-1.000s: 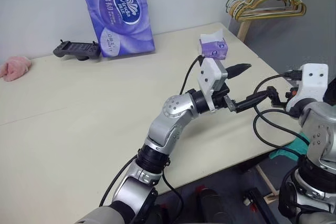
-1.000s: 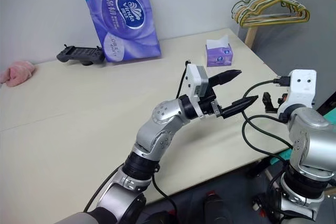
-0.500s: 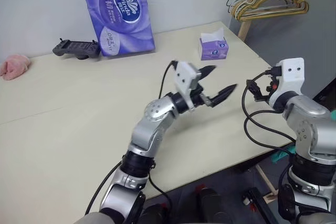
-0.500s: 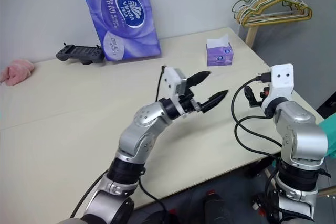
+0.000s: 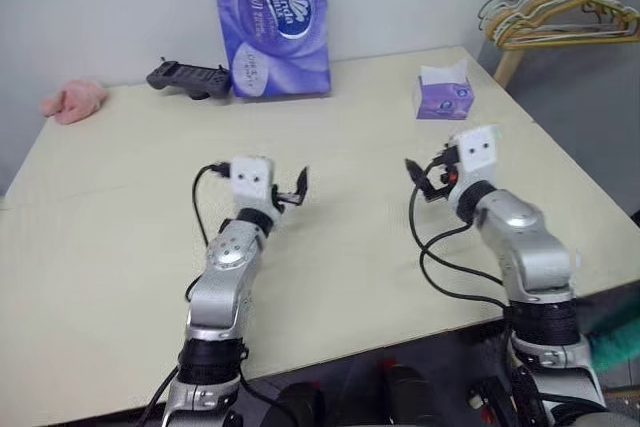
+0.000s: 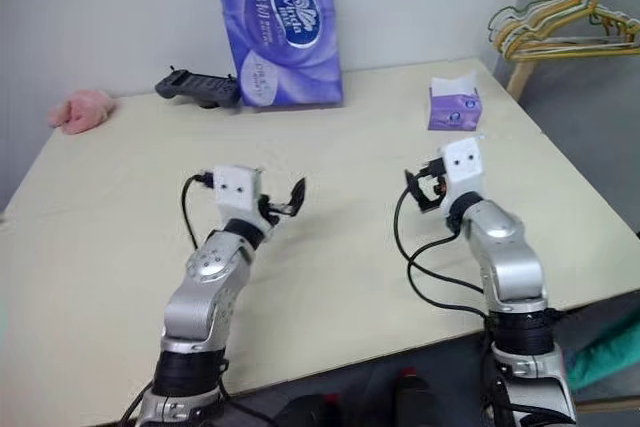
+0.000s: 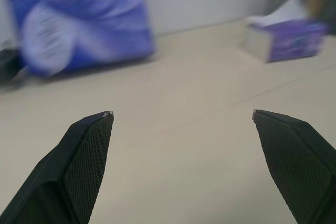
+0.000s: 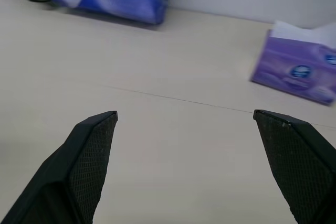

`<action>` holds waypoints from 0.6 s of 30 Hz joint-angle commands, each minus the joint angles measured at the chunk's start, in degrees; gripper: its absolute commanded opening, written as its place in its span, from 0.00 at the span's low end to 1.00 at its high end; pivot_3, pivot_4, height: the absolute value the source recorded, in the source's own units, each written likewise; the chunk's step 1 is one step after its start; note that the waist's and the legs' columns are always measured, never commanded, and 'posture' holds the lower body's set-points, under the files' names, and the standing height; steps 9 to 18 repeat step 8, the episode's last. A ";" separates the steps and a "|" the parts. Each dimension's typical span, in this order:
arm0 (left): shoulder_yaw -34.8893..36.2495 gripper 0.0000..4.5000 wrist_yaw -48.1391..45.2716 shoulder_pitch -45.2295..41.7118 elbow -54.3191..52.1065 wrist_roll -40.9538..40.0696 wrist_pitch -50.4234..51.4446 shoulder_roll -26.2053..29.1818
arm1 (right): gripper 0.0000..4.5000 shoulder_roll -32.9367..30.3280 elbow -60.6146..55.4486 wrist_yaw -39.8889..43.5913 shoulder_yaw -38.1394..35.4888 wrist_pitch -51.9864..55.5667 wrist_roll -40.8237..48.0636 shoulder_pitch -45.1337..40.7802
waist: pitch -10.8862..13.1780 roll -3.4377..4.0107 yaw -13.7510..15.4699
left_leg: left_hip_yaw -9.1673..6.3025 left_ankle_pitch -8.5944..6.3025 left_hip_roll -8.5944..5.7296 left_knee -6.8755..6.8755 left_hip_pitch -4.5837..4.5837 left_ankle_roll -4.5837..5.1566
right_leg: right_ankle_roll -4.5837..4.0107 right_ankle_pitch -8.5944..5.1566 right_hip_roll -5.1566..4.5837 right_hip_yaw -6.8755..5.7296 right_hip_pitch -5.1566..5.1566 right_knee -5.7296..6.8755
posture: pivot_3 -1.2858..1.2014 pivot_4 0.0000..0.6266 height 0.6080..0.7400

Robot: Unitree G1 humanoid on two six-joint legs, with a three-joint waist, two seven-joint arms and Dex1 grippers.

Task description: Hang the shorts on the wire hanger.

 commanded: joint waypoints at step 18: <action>4.36 1.00 3.48 7.87 -9.09 0.14 4.27 0.52 | 0.98 5.15 1.88 -3.74 2.24 -7.44 -1.23 2.39 | -0.79 -0.91 4.41 | -0.06 0.01 -0.02 0.00 -0.02 -0.12 | -0.05 0.02 0.20 -0.11 0.02 -0.08 | 0.59 0.08 1.00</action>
